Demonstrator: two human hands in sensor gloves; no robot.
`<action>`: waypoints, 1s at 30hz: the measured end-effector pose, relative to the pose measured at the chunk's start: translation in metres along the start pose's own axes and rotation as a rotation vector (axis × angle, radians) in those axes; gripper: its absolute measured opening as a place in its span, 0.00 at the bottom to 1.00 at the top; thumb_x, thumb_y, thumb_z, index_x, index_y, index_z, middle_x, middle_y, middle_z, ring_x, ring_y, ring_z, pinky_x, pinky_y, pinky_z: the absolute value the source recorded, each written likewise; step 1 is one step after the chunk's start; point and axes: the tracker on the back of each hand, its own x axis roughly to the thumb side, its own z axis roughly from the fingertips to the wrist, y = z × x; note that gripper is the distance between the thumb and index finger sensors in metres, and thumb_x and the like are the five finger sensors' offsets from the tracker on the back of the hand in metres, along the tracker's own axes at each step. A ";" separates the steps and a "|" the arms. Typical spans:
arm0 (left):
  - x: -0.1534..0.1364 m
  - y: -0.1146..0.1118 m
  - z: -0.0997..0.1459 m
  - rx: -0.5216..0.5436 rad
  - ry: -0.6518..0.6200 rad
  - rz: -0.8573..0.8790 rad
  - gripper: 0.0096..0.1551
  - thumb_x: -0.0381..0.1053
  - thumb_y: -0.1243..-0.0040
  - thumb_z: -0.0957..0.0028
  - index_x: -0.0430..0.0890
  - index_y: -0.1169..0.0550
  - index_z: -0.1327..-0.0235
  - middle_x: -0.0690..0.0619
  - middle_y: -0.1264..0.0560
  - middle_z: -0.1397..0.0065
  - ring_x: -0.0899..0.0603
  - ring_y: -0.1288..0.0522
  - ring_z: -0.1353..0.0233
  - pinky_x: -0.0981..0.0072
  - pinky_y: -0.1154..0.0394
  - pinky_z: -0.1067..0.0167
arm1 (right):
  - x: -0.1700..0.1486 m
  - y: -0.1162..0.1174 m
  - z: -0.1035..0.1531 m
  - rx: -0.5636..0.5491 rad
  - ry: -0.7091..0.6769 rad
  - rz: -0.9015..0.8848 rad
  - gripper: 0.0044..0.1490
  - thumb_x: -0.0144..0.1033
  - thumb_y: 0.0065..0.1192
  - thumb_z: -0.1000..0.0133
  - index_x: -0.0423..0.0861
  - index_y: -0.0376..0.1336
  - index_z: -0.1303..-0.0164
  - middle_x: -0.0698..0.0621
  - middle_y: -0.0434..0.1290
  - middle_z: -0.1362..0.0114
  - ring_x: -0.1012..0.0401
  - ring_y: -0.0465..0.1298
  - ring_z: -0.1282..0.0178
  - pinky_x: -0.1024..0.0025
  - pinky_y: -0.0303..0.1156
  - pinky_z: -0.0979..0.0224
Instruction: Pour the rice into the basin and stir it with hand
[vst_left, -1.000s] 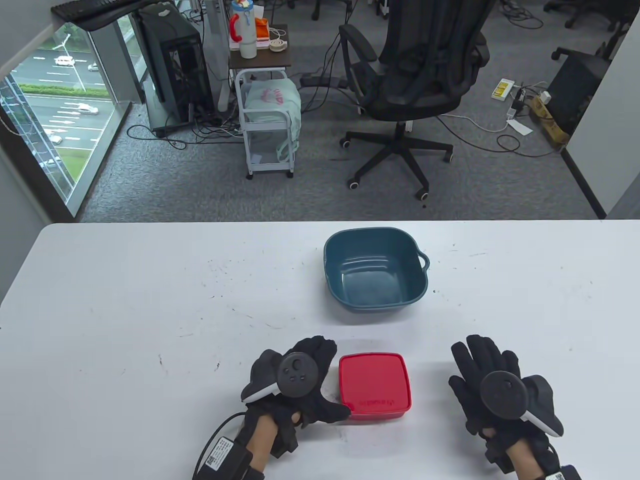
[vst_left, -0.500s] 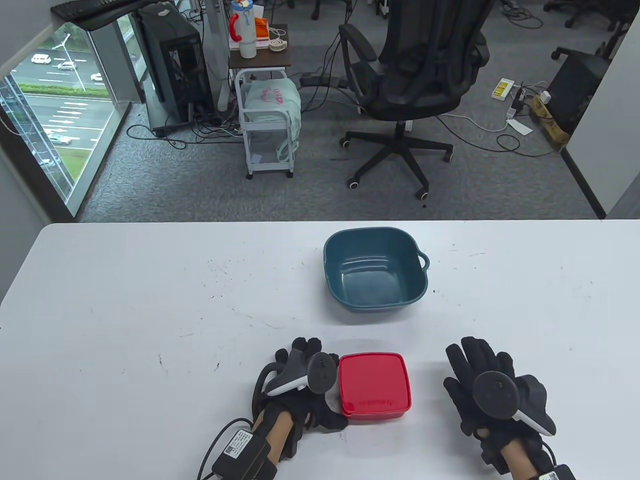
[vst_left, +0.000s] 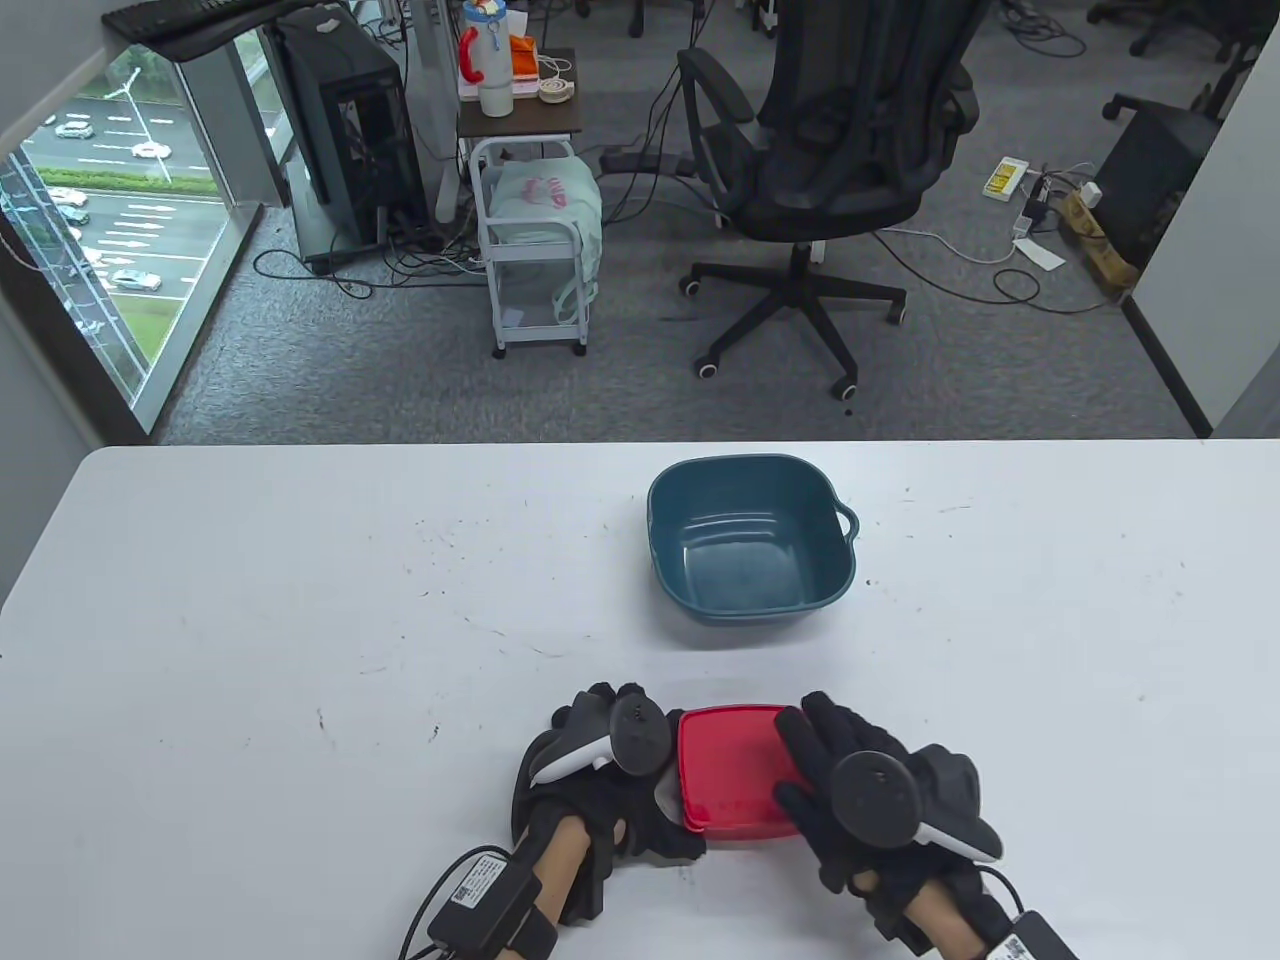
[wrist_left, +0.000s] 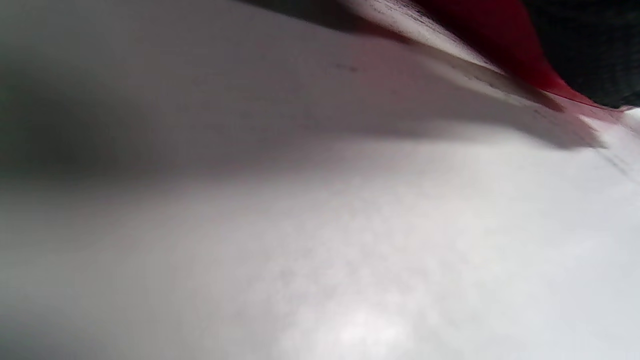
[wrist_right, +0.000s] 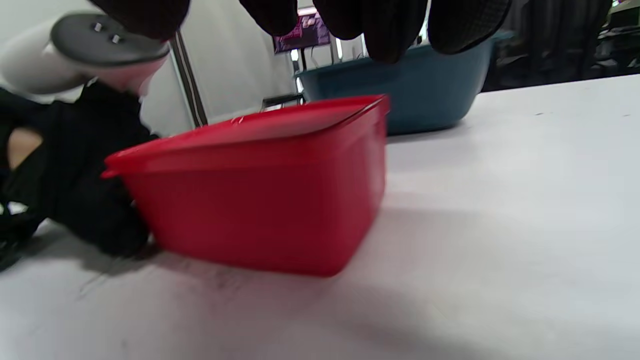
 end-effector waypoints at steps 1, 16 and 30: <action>0.000 0.000 0.000 -0.001 0.000 0.000 0.82 0.82 0.33 0.79 0.58 0.60 0.16 0.33 0.75 0.19 0.18 0.76 0.23 0.12 0.70 0.38 | 0.013 0.006 -0.008 0.064 -0.001 0.027 0.49 0.58 0.59 0.55 0.45 0.58 0.26 0.34 0.58 0.22 0.35 0.66 0.27 0.32 0.65 0.34; 0.001 -0.001 0.001 -0.010 0.006 -0.007 0.81 0.82 0.35 0.78 0.59 0.62 0.16 0.34 0.76 0.19 0.18 0.77 0.23 0.13 0.71 0.38 | 0.069 0.024 -0.038 0.095 -0.074 0.476 0.55 0.68 0.63 0.61 0.40 0.63 0.33 0.35 0.73 0.33 0.37 0.78 0.41 0.44 0.80 0.44; 0.004 -0.004 0.001 -0.040 0.052 -0.039 0.81 0.81 0.38 0.80 0.62 0.66 0.20 0.37 0.79 0.20 0.20 0.79 0.23 0.15 0.73 0.36 | 0.099 0.045 -0.034 0.010 -0.230 0.709 0.47 0.51 0.57 0.57 0.20 0.67 0.51 0.20 0.78 0.52 0.29 0.83 0.60 0.41 0.87 0.68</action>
